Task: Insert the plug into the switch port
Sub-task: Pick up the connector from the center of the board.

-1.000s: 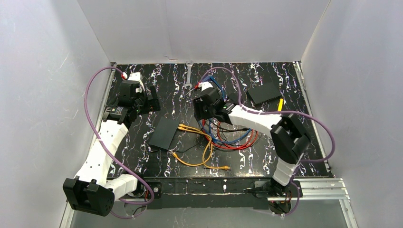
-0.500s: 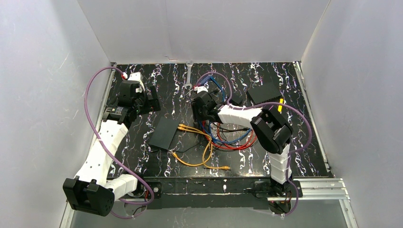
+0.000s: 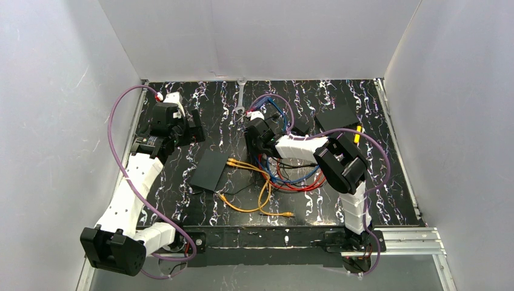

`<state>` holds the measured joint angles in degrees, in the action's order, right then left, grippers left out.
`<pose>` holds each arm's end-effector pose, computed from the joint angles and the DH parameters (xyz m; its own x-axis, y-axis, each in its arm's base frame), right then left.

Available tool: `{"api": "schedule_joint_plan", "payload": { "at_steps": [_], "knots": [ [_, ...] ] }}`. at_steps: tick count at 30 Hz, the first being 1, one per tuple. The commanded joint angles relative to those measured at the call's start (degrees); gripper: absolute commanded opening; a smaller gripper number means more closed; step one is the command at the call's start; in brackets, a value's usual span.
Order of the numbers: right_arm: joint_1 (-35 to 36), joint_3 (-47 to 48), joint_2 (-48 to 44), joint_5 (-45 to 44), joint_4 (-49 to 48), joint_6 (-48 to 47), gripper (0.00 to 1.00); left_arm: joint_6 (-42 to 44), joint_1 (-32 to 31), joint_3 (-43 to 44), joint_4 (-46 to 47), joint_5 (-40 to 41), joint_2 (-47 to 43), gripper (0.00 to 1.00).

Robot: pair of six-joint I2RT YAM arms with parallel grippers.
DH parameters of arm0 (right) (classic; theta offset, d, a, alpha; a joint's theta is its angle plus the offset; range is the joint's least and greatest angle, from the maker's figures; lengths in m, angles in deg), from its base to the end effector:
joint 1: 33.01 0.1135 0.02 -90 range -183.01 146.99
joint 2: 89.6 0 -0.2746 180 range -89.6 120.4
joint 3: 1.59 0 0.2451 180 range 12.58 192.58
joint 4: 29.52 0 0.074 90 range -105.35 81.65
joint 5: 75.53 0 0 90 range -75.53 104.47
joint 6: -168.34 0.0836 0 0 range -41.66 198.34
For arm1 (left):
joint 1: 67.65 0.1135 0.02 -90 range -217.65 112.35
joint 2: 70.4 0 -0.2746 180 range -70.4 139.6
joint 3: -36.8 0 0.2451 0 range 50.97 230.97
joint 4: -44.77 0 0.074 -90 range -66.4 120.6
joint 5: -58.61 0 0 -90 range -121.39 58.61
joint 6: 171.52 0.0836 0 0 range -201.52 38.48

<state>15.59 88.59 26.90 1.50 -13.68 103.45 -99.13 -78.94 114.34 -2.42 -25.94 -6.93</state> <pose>0.3298 0.3457 0.1462 -0.6654 -0.1295 -0.7351 -0.3739 0.9102 0.1782 0.2632 -0.0444 0.3329 -0.5461 -0.1981 -0.8140 -0.0507 0.9777 -0.2039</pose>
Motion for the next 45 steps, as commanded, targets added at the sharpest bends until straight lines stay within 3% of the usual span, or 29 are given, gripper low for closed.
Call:
{"api": "schedule_joint_plan", "payload": {
  "at_steps": [1,18,26,33,40,45],
  "knots": [
    [-0.08,1.15,1.29,-0.17,-2.57,-0.49,0.40,0.29,0.39,0.61,-0.03,-0.27,-0.28,0.99],
    [-1.55,-5.20,-0.31,3.06,-8.27,1.19,0.36,0.87,0.45,0.61,-0.12,0.12,1.87,0.99],
    [-2.69,-9.00,-1.57,4.71,-11.45,1.37,0.26,1.08,0.48,0.65,-0.28,0.31,3.77,0.99],
    [-3.25,-9.80,-2.82,7.92,-13.20,-3.91,0.02,1.43,0.54,0.70,-0.38,0.72,5.75,0.99],
    [-3.25,-8.86,-6.23,11.74,-14.74,-13.58,0.01,0.96,1.69,0.94,-0.39,-1.06,8.97,0.99],
    [-2.95,-11.15,-8.40,16.14,-21.07,-18.69,0.01,-0.26,3.09,1.22,-0.29,-3.19,11.53,0.99]
  ]
}}
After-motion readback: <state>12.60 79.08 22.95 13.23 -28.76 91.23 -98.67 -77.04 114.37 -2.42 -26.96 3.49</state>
